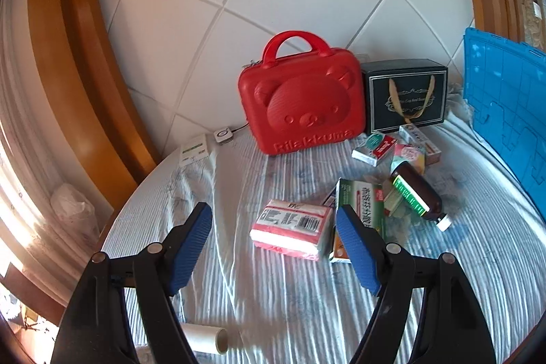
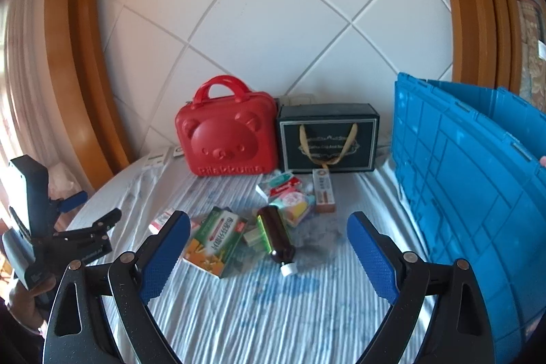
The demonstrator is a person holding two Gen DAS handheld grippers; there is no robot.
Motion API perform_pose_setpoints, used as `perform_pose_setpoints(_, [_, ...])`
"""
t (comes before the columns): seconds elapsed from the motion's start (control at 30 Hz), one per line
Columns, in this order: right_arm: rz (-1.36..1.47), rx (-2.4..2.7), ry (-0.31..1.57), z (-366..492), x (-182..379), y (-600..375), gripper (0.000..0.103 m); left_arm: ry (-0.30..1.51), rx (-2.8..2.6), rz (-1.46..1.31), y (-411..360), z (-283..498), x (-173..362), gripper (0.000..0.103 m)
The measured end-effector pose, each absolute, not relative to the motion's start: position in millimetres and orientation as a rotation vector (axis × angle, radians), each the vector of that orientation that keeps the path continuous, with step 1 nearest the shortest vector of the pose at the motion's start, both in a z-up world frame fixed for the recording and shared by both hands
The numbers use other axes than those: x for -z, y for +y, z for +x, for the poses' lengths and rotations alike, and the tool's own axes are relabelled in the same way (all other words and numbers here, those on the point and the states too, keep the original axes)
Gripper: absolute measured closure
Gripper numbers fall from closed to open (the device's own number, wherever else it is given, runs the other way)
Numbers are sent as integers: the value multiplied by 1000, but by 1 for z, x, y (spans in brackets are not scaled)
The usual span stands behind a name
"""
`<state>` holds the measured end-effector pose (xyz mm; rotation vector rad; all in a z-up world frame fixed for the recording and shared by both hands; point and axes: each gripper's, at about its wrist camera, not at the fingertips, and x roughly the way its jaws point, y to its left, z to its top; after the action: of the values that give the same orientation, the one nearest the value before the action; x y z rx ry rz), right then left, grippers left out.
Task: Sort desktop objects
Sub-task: 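Move the left tool to the white paper roll while the right tool nears the pink tissue pack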
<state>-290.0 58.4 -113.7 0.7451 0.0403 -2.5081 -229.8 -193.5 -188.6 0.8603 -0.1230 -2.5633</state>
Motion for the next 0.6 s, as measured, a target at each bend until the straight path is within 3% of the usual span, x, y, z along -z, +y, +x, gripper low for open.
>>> perform_pose_setpoints(0.3, [815, 2499, 83, -296, 130, 21, 9, -23, 2584, 972, -255, -225, 222, 28])
perform_pose_setpoints(0.6, [890, 2447, 85, -318, 160, -47, 8, -91, 2641, 1050, -282, -246, 238, 28])
